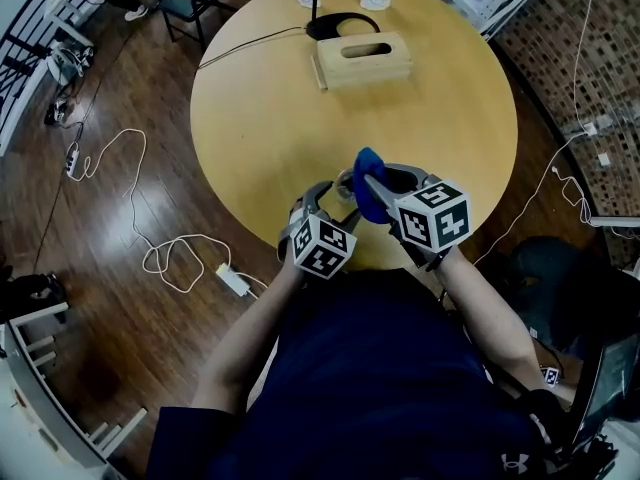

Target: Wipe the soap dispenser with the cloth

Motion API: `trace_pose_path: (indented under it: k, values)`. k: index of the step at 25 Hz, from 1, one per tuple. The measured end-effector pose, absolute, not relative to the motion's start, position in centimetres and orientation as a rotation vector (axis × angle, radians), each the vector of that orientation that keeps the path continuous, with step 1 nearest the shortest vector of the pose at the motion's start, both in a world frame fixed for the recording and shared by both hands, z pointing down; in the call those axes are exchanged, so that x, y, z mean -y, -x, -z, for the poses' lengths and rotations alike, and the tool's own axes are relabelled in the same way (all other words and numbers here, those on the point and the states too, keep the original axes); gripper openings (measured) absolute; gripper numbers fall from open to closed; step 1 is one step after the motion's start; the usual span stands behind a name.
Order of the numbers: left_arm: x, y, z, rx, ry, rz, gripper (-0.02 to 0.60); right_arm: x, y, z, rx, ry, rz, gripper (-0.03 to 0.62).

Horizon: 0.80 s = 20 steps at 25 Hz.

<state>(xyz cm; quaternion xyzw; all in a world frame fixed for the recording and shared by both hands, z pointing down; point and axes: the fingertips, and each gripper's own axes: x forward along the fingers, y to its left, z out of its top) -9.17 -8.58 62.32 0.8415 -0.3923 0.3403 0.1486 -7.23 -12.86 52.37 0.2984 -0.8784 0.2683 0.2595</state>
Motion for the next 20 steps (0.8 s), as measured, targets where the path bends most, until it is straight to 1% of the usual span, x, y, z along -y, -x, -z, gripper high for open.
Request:
trace_pose_path:
  k: [3,7,11,14,17,20]
  values:
    - [8.8,9.2,-61.5,1.155,-2.426,-0.965,0.331,13.5,6.1,-52.0,2.390,-0.845,-0.750,0.080]
    - [9.2,8.8,-60.7,1.137,-2.459,-0.988,0.331,12.1,8.7,-50.3,2.486,-0.688,-0.698,0.080]
    - [9.5,8.6,-61.0,1.120,-2.470,-1.064,0.331,11.5,10.0,-51.9,2.460,-0.619,-0.680,0.080]
    - [9.4,8.9,-61.0,1.109,-2.458,-1.082,0.331,12.8,7.7,-52.9,2.415,-0.711,-0.718,0.080]
    - [8.9,9.6,-60.6,1.117,-2.391,-1.032,0.331,14.5,4.1,-54.7,2.349,-0.807,-0.730,0.080]
    - [8.4,10.1,-60.4,1.126,-2.301,-1.004,0.331,15.4,3.8,-55.8,2.387,-0.744,-0.850,0.080]
